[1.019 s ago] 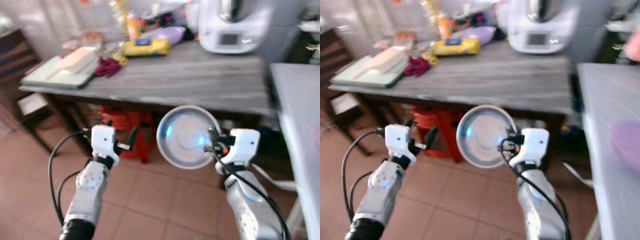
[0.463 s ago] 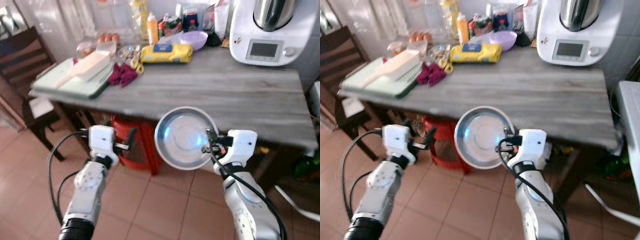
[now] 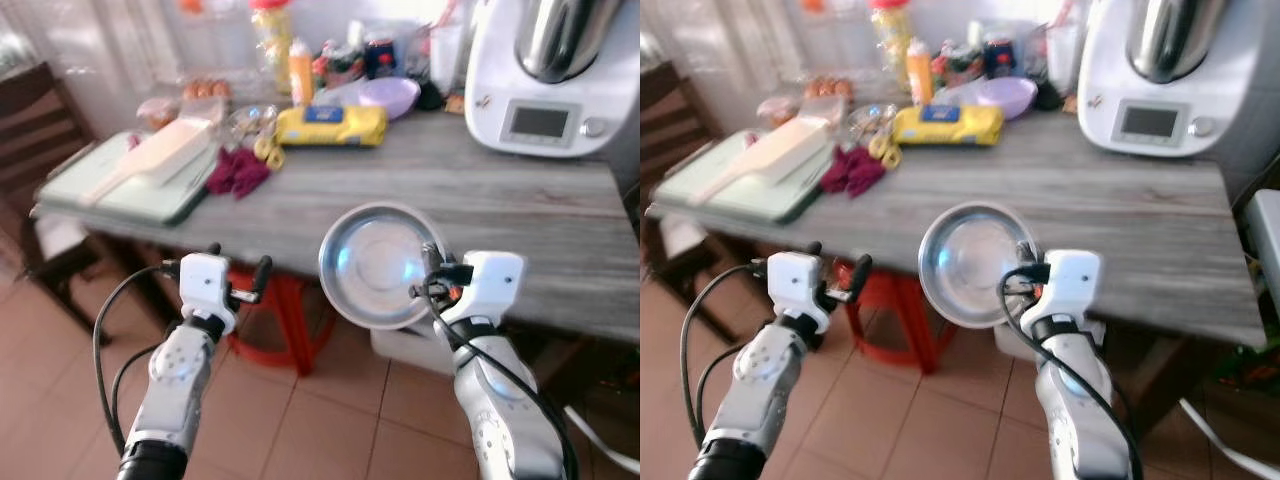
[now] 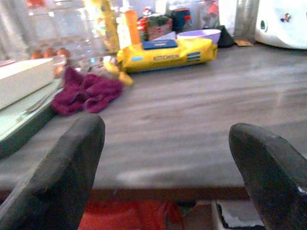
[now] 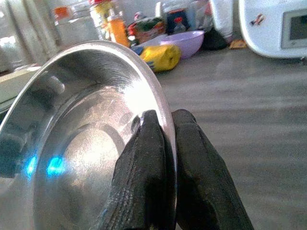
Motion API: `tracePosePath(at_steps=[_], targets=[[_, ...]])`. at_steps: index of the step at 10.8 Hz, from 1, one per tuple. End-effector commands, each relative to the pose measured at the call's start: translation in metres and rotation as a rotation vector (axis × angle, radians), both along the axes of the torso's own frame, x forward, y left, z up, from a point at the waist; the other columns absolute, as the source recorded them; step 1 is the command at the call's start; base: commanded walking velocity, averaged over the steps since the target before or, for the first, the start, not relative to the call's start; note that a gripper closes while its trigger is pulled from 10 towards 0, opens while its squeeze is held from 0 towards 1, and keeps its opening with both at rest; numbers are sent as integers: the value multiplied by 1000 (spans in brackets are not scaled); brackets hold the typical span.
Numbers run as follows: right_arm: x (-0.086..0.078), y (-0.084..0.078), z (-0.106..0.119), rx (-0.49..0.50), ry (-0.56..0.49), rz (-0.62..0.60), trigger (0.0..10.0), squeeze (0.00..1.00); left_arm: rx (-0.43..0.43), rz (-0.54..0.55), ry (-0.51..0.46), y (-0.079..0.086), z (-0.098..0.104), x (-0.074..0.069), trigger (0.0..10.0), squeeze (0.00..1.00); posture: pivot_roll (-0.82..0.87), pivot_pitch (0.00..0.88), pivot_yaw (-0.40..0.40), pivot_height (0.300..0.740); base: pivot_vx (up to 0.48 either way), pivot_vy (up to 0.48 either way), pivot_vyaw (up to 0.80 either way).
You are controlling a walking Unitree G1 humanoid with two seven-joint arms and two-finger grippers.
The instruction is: Setting the table
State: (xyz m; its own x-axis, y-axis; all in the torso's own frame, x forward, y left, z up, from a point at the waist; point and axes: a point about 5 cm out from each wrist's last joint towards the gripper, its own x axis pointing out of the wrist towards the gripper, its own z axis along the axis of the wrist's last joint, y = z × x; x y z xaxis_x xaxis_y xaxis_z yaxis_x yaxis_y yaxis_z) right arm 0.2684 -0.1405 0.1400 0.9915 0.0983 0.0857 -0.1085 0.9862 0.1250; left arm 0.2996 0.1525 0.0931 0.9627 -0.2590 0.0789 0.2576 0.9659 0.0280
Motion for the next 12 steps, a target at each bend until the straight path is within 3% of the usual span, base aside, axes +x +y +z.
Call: tracePosePath(at_steps=[1, 5, 8, 9, 12], targets=[[1, -5, 4, 0, -18, -27, 10000, 0, 6, -8, -10, -3, 2, 1, 10000, 0, -120, 42, 103, 740, 337, 0, 0], [2, -4, 5, 9, -25, -39, 10000, 0, 4, -14, 3, 1, 1, -1, 10000, 0, -115, 44, 108, 740, 256, 0, 0], [6, -8, 6, 32, -23, -64, 10000, 0, 5, -214, -14, -3, 6, -16, 10000, 0, -116, 48, 111, 740, 0, 0, 0], [7, -10, 6, 39, -18, -73, 10000, 0, 59, -281, -22, 4, 8, -24, 10000, 0, -111, 50, 111, 740, 0, 0, 0], [15, -11, 5, 75, 15, -92, 10000, 0, 73, -346, 3, 11, 6, -33, 10000, 0, -109, 52, 112, 740, 0, 0, 0]])
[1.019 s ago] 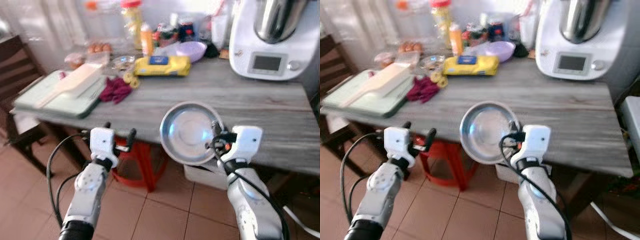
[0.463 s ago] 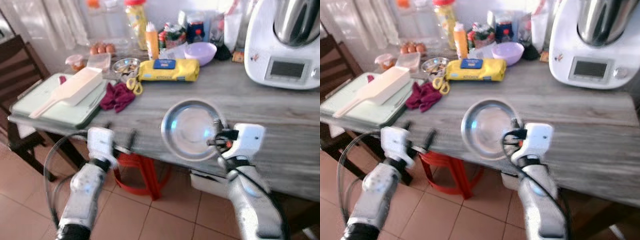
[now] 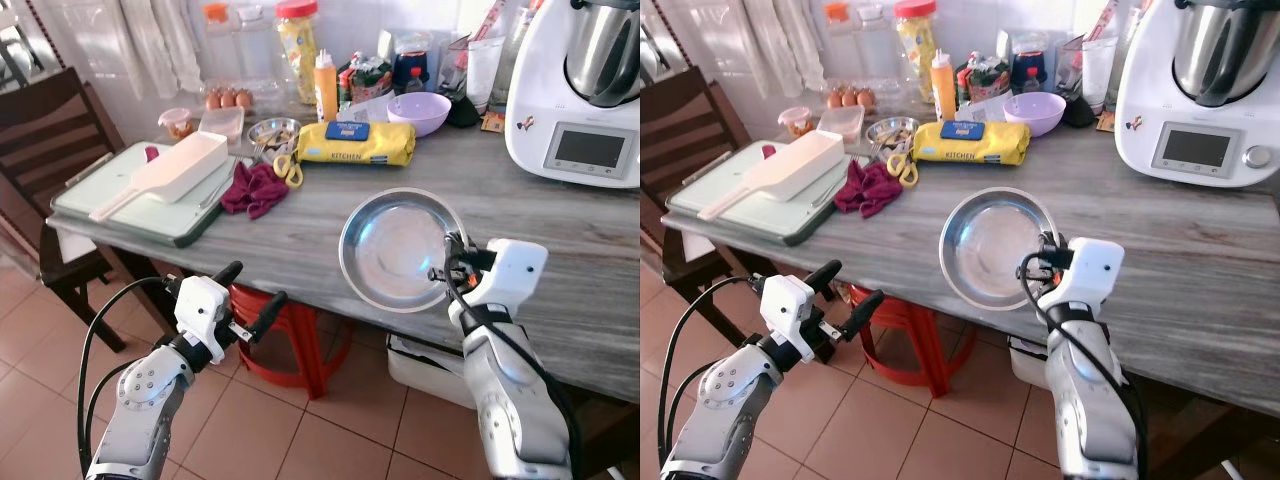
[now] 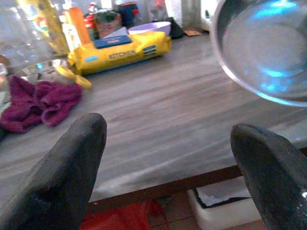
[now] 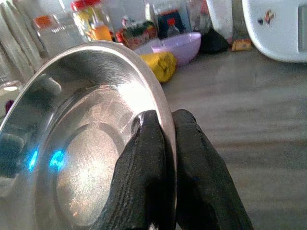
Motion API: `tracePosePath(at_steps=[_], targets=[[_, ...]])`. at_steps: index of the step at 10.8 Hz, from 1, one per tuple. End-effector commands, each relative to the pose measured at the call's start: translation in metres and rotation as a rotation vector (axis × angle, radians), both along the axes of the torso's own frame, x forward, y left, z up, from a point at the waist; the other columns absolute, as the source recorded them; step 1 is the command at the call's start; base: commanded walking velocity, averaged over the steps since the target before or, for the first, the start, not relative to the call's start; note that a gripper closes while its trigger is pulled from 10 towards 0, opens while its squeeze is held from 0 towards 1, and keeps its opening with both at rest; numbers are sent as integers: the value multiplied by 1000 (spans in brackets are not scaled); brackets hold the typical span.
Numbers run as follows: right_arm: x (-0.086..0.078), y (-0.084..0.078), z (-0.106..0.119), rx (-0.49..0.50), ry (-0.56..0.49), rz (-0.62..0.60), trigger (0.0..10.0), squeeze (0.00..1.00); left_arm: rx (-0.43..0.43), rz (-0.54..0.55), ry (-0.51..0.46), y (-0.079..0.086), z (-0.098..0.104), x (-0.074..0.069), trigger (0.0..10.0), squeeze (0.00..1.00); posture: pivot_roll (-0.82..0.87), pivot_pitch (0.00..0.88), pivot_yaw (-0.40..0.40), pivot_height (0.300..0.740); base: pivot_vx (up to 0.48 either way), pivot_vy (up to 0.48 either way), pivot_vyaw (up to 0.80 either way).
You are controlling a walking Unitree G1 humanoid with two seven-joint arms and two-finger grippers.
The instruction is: Setting the table
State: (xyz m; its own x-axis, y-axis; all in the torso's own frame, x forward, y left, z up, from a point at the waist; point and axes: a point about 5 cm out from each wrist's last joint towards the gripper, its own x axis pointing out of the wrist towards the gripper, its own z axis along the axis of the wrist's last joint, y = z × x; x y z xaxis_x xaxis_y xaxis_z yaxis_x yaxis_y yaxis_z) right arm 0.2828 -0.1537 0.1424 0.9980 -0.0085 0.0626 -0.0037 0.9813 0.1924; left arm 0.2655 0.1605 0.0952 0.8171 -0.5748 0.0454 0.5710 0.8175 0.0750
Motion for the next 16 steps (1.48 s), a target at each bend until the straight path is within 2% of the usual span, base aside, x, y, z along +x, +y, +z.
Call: tracePosePath(at_steps=[1, 2, 4, 5, 6, 7, 8, 9, 10, 13, 15, 16], targets=[[6, 2, 2, 40, 17, -4, 10000, 0, 13, -25, -5, 0, 3, -1, 10000, 0, -110, 53, 112, 740, 0, 0, 0], [8, 0, 2, 58, 30, -9, 10000, 0, 12, -28, -6, -1, 3, -2, 10000, 0, -109, 53, 113, 740, 0, 0, 0], [14, -3, 3, 11, 60, -23, 10000, 0, 7, -37, -9, -4, 4, -2, 10000, 0, -106, 54, 113, 740, 0, 0, 0], [20, -4, -1, -32, 124, -58, 10000, 0, 10, -58, -7, -5, 4, -3, 10000, 0, -104, 56, 113, 740, 0, 0, 0], [25, -3, -1, -81, 137, -80, 10000, 0, 7, -61, -9, -5, 5, -4, 10000, 0, -104, 58, 115, 740, 0, 0, 0], [26, -1, -1, -46, 124, -52, 10000, 0, 8, -68, -4, -7, 4, -6, 10000, 0, -103, 59, 114, 740, 0, 0, 0], [29, 3, 5, -74, 45, 45, 10000, 0, 8, -76, -1, -9, 3, -8, 10000, 0, -103, 60, 114, 740, 0, 0, 0], [31, 2, 4, -12, 71, 23, 10000, 0, 7, -77, 2, -9, 3, -8, 10000, 0, -101, 59, 114, 740, 0, 0, 0], [34, 3, 4, -23, 85, 16, 10000, 0, 10, -78, 5, -9, 2, -8, 10000, 0, -99, 59, 116, 740, 0, 0, 0], [43, 12, -3, 79, 114, 44, 10000, 0, 16, -92, 12, -11, 0, -8, 10000, 0, -99, 60, 119, 740, 0, 0, 0], [49, 14, -6, 116, 141, 28, 10000, 0, 10, -100, 17, -13, 0, -9, 10000, 0, -97, 64, 117, 740, 0, 0, 0], [52, 14, -8, 98, 157, 11, 10000, 0, 9, -101, 17, -13, 0, -9, 10000, 0, -95, 64, 115, 740, 0, 0, 0]])
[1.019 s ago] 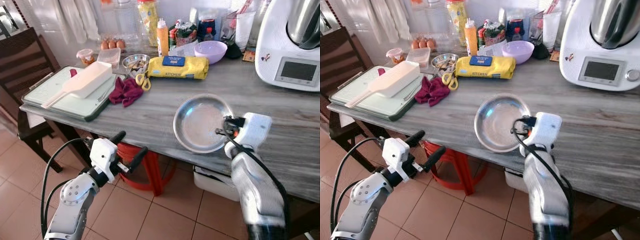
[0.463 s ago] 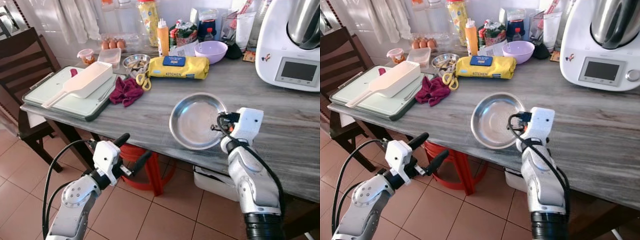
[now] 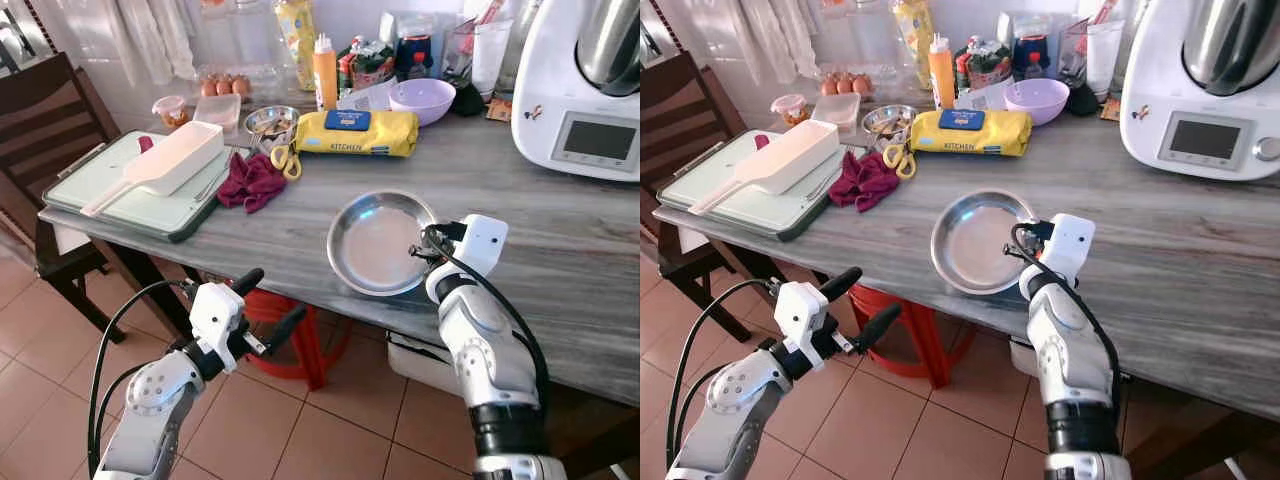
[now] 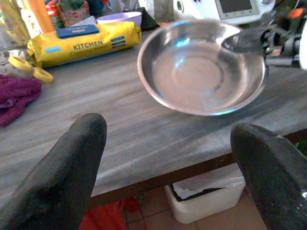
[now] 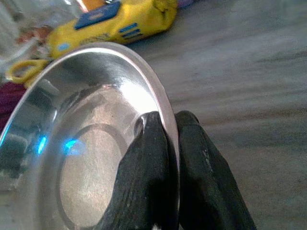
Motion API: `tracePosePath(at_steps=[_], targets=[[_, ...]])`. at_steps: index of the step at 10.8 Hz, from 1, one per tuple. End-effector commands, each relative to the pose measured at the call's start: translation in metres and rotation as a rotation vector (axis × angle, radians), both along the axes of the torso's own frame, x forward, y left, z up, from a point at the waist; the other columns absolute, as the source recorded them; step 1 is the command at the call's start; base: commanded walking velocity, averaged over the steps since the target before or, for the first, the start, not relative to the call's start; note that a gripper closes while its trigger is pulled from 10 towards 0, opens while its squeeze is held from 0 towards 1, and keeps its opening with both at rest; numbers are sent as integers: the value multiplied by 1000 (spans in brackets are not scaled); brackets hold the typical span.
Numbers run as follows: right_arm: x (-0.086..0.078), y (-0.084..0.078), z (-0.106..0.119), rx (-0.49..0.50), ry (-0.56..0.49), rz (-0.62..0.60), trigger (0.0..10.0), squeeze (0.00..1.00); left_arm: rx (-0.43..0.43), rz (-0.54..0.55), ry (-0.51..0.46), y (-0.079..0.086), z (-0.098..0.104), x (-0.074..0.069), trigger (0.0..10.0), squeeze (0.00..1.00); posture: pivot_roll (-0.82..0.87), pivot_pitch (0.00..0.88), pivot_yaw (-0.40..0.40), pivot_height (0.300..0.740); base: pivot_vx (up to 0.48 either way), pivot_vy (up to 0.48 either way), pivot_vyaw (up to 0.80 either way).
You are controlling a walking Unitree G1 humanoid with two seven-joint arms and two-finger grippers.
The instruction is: Setting the table
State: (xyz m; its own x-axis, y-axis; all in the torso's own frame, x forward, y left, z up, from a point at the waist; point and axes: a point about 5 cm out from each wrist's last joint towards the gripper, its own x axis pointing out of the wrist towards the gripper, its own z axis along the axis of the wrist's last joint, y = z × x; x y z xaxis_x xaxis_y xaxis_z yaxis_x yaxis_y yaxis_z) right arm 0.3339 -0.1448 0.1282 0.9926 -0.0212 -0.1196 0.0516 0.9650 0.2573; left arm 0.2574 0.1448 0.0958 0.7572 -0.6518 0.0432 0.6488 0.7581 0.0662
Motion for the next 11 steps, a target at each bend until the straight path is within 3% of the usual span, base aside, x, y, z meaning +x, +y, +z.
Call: tracePosePath(at_steps=[1, 3, 5, 6, 7, 11], targets=[[4, 6, 0, -23, -5, 9, 10000, 0, 15, -1, 7, 2, -1, -1, 10000, 0, -91, 65, 113, 740, 0, 0, 0], [7, 5, -9, -128, 45, -9, 10000, 0, 15, 3, 4, 1, 0, -1, 10000, 0, -88, 65, 112, 740, 0, 0, 0], [9, 9, -13, -107, 61, 33, 10000, 0, 18, 4, 3, 1, 0, -1, 10000, 0, -88, 65, 114, 740, 0, 0, 0], [9, 15, -16, -25, 91, 45, 10000, 847, 20, 1, 4, 0, 0, 0, 10000, 0, -88, 65, 116, 740, 0, 0, 0], [10, 17, -16, -35, 91, 44, 10000, 1000, 22, 0, 5, 0, 0, 0, 10000, 0, -88, 65, 117, 740, 0, 0, 0], [13, 11, -15, -68, 65, -3, 10000, 1000, 28, 3, 5, 2, 0, 0, 10000, 0, -81, 61, 120, 740, 0, 0, 0]])
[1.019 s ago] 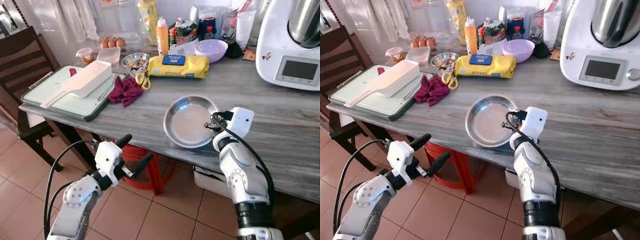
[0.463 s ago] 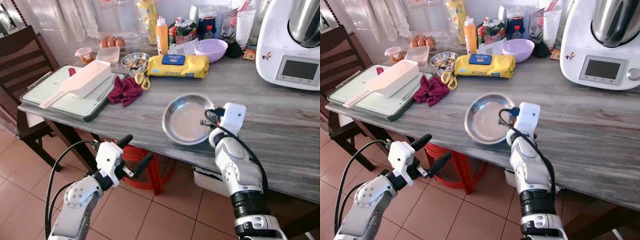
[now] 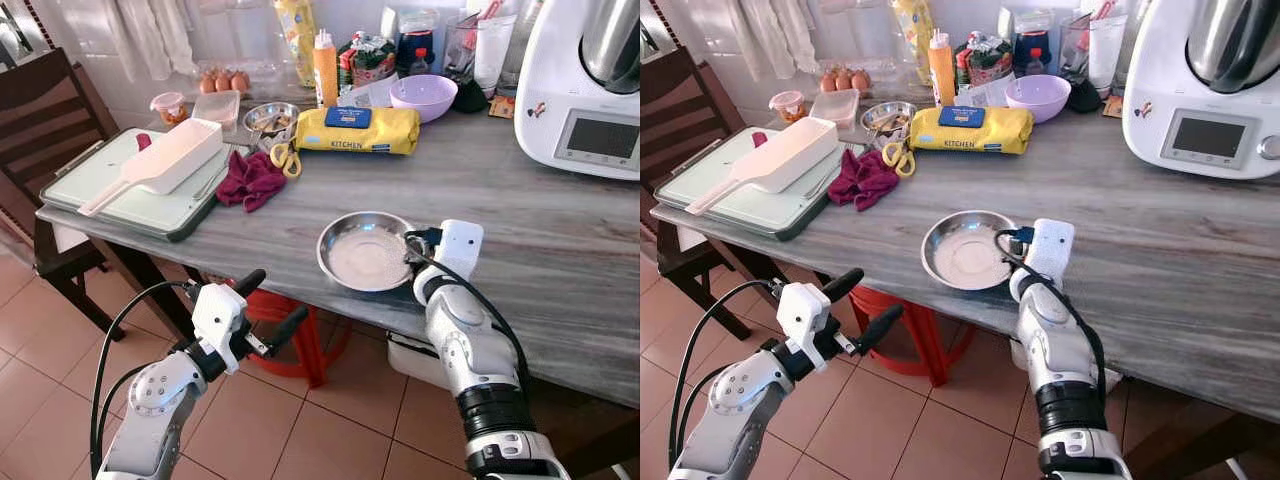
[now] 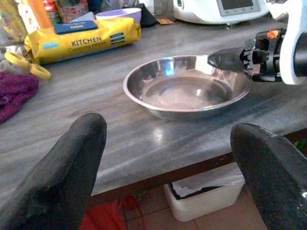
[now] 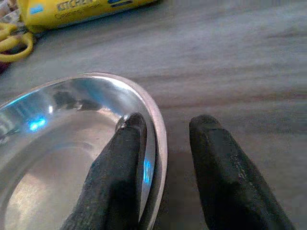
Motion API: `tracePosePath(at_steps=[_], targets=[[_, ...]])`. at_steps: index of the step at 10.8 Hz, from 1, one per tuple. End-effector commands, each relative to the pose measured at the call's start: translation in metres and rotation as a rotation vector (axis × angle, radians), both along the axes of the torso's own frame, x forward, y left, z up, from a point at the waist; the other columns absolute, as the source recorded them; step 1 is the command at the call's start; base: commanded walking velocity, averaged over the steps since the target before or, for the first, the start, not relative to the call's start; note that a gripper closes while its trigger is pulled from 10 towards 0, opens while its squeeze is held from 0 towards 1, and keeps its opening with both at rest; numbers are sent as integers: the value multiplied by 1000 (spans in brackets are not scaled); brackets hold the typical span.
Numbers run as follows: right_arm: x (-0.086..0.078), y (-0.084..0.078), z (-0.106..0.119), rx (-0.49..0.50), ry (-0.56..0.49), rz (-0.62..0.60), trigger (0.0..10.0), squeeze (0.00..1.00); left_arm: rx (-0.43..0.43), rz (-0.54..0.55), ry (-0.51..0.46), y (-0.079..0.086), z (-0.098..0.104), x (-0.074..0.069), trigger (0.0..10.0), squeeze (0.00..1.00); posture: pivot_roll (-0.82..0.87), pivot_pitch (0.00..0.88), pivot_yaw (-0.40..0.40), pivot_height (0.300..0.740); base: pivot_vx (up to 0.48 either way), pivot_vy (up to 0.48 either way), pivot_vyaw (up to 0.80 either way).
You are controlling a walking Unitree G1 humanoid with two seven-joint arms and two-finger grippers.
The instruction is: Setting the table
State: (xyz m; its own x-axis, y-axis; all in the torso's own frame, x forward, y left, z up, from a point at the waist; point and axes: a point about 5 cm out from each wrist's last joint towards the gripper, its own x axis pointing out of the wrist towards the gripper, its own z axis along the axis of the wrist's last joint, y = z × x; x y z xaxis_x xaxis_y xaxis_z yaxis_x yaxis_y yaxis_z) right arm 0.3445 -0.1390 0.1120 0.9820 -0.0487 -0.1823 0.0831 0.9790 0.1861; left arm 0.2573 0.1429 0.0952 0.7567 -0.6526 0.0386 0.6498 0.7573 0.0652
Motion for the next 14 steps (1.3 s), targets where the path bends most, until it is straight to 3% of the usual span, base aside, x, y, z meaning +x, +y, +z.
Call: tracePosePath(at_steps=[1, 5, 7, 9, 13, 14], targets=[[5, 5, 7, 19, -26, -14, 10000, 1000, 26, 7, -1, 4, 1, 1, 10000, 0, -79, 61, 120, 740, 0, 0, 0], [13, 6, 24, 42, -103, -40, 10000, 1000, 13, 37, 2, 6, 3, 2, 10000, 0, -67, 62, 120, 740, 0, 0, 0], [7, 14, 35, 54, -188, 64, 10000, 1000, 13, 37, -9, 6, 6, 3, 10000, 0, -66, 63, 120, 740, 0, 0, 0], [-20, 19, 37, -72, -284, 202, 10000, 1000, 8, 42, -9, 5, 6, 2, 10000, 0, -74, 62, 119, 740, 0, 0, 0], [-58, 9, 28, -265, -315, 250, 10000, 1000, -5, 31, -15, 0, 8, 5, 10000, 0, -96, 57, 120, 740, 0, 0, 0], [-68, 6, 24, -260, -299, 243, 10000, 1000, -7, 30, -15, 0, 8, 5, 10000, 0, -100, 53, 120, 740, 0, 0, 0]])
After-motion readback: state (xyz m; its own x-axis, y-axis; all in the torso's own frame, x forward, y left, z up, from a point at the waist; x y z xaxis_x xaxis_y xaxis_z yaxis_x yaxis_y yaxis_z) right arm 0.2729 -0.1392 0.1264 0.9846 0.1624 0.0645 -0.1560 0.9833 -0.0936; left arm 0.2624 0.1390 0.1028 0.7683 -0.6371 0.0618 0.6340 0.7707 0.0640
